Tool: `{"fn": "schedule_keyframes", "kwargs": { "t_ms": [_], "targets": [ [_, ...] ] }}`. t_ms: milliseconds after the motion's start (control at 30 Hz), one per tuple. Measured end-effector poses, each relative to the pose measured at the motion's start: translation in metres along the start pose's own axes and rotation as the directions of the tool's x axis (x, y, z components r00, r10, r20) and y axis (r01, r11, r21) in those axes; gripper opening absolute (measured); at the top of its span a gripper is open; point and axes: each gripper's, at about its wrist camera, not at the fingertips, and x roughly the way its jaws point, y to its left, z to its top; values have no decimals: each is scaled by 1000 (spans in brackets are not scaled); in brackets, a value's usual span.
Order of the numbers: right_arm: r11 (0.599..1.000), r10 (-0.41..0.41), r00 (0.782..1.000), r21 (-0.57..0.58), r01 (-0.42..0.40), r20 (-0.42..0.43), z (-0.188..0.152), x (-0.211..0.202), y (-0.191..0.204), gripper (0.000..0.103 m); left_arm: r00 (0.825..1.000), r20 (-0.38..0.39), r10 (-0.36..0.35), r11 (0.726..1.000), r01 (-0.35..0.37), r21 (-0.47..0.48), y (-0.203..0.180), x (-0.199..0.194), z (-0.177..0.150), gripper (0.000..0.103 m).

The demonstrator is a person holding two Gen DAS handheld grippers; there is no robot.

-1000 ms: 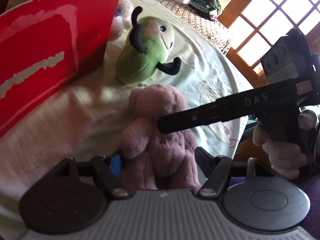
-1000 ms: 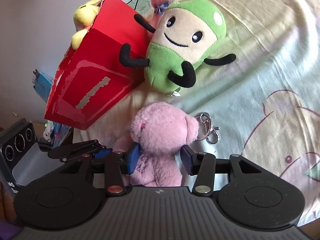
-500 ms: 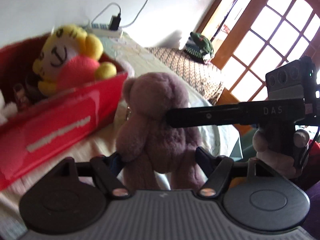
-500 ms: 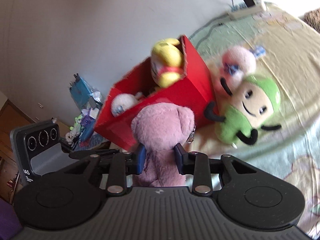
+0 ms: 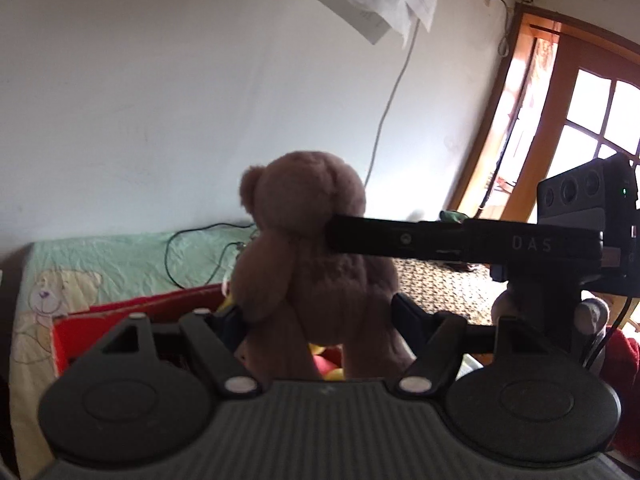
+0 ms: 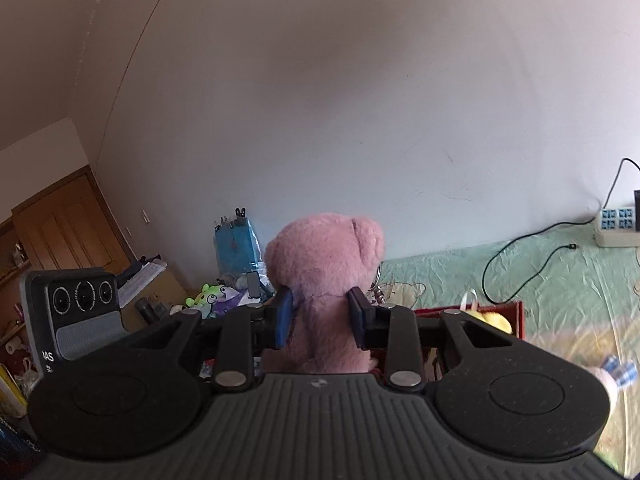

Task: Organize objects
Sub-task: 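Carry the pink teddy bear over the red box with the right gripper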

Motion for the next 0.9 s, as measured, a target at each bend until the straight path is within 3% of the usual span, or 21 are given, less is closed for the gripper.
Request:
{"fn": "schedule_keyframes", "kwargs": {
  "t_ms": [233, 467, 900],
  "targets": [
    [999, -36, 993, 9, 38, -111, -14, 62, -22, 32, 993, -102, 66, 989, -79, -126, 45, 37, -22, 74],
    [994, -109, 965, -12, 110, -240, -46, 99, -37, 33, 971, -218, 100, 969, -145, -202, 69, 76, -55, 74],
    [986, -166, 943, -46, 159, -289, -66, 125, -49, 31, 946, -294, 135, 932, -222, -287, 90, 95, -77, 76]
  ]
}}
